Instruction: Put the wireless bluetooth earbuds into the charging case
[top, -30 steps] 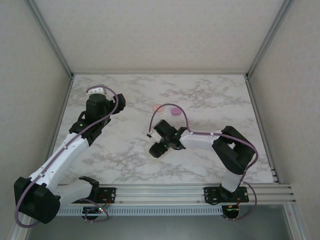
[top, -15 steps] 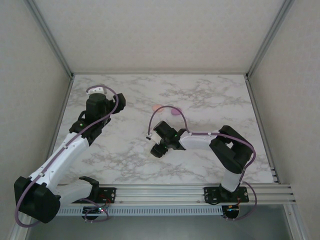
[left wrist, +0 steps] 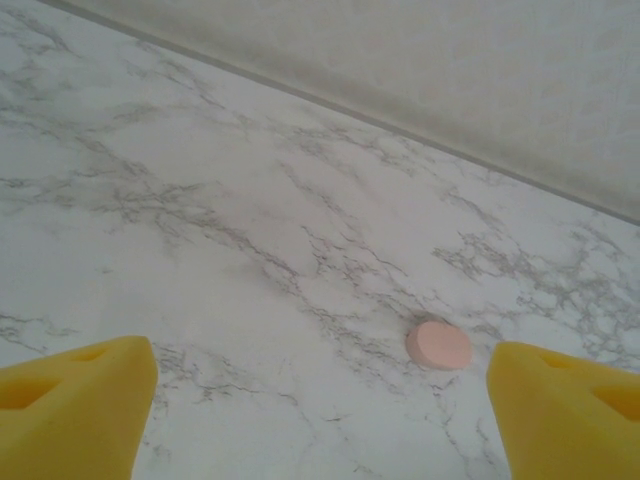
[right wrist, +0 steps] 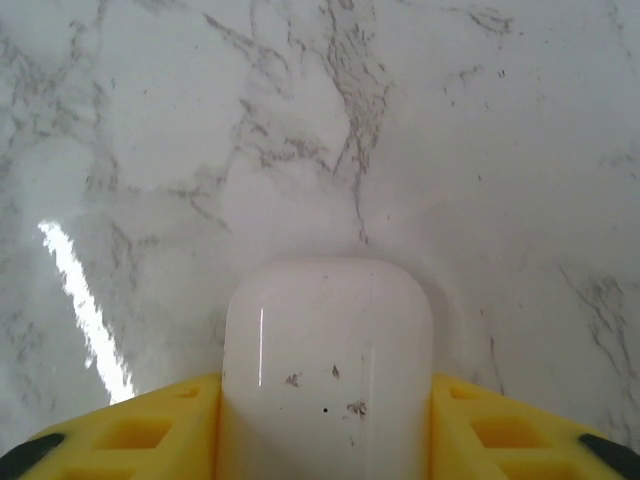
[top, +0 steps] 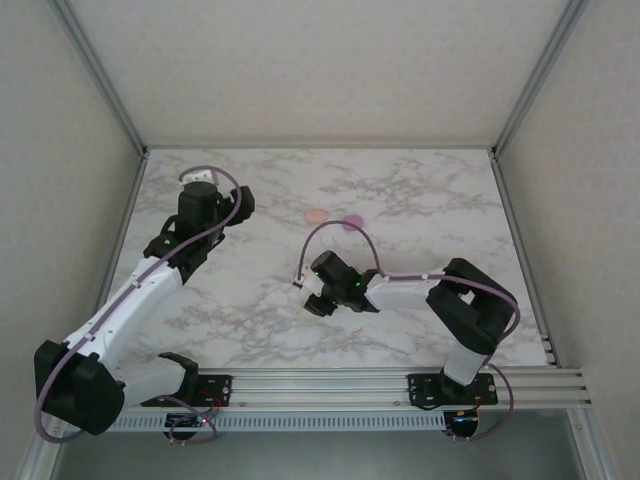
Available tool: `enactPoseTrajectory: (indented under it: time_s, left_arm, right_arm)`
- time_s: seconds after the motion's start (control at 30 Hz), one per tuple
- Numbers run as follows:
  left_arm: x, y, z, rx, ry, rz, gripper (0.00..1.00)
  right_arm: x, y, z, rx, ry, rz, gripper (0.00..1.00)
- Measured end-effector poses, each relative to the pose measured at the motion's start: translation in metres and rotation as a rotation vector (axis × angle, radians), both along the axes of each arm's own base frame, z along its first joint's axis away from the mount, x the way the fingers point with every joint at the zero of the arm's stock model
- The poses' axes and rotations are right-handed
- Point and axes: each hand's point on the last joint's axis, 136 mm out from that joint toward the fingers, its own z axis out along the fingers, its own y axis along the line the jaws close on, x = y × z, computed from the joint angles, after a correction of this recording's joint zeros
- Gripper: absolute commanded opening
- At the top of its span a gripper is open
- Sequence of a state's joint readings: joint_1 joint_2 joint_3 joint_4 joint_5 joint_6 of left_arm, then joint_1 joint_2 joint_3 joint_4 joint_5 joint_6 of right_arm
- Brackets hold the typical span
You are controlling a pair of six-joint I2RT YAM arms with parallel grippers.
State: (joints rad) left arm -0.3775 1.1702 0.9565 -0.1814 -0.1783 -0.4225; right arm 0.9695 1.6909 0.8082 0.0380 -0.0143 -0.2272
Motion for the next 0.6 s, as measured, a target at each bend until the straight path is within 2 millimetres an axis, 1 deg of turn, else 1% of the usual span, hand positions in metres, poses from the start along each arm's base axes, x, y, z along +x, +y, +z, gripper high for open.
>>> enactPoseTrajectory:
  time_s: [0.07,0.13,0.23,0.3,0.4,0.47,0.6]
  left_arm:
    - [0.001,-0.006,0.0,-0.011,0.002,-0.028,0.84]
    - [0.001,-0.013,0.002,-0.028,-0.001,-0.066,0.83]
    - [0.002,-0.03,0.012,-0.065,-0.039,-0.154,0.82]
    - [0.0,-0.045,0.021,-0.094,-0.069,-0.241,0.81]
    - [-0.007,-0.07,0.034,-0.141,-0.11,-0.392,0.79]
    - [-0.015,-0.087,0.041,-0.173,-0.124,-0.505,0.78]
    - [-0.027,-0.117,0.053,-0.221,-0.121,-0.704,0.77]
  right_arm:
    - [0.0,-0.003,0.013,0.019,-0.032,0.002,0.41]
    - [0.003,-0.003,0.039,0.066,-0.09,0.009,0.41]
    - [0.009,-0.004,0.093,0.161,-0.223,0.031,0.41]
    - [0.012,-0.008,0.129,0.213,-0.329,0.053,0.41]
    - [0.016,-0.018,0.171,0.243,-0.483,0.074,0.41]
    - [0.019,-0.025,0.188,0.236,-0.561,0.08,0.41]
    - [0.023,-0.036,0.208,0.213,-0.662,0.082,0.4]
